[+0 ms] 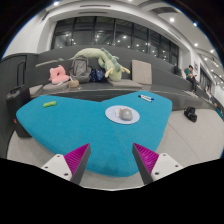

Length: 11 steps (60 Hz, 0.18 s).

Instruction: Arrange mouse

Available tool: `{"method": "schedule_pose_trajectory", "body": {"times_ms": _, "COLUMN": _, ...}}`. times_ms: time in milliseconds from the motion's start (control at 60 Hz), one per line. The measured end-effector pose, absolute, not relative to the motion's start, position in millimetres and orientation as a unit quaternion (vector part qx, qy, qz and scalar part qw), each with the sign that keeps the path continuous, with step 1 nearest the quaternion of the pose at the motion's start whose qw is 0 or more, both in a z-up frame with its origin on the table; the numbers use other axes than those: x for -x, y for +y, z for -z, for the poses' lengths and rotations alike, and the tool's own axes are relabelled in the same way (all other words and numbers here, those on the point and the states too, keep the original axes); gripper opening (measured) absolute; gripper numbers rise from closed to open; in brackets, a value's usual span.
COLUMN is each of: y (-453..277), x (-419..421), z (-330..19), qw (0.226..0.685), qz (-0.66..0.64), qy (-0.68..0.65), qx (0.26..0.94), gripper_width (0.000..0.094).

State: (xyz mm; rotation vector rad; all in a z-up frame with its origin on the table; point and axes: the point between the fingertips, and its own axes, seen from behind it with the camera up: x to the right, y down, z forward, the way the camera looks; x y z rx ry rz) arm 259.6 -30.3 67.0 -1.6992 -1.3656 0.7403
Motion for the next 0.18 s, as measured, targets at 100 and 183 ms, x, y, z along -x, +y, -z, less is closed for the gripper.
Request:
{"method": "schedule_pose_trajectory", "body": {"times_ms": 100, "y": -28.8, "x": -264.6, "z": -70.6, "qw": 0.42, "qz": -0.288, "qy": -0.546, "qx": 0.665, "gripper_width": 0.0858}}
{"method": "schedule_pose_trajectory", "body": {"times_ms": 183, "y": -29.4, "x": -268.0, "z": -72.7, "qw": 0.429, "qz": -0.285, "qy": -0.547, "qx": 0.66, "gripper_width": 0.0858}}
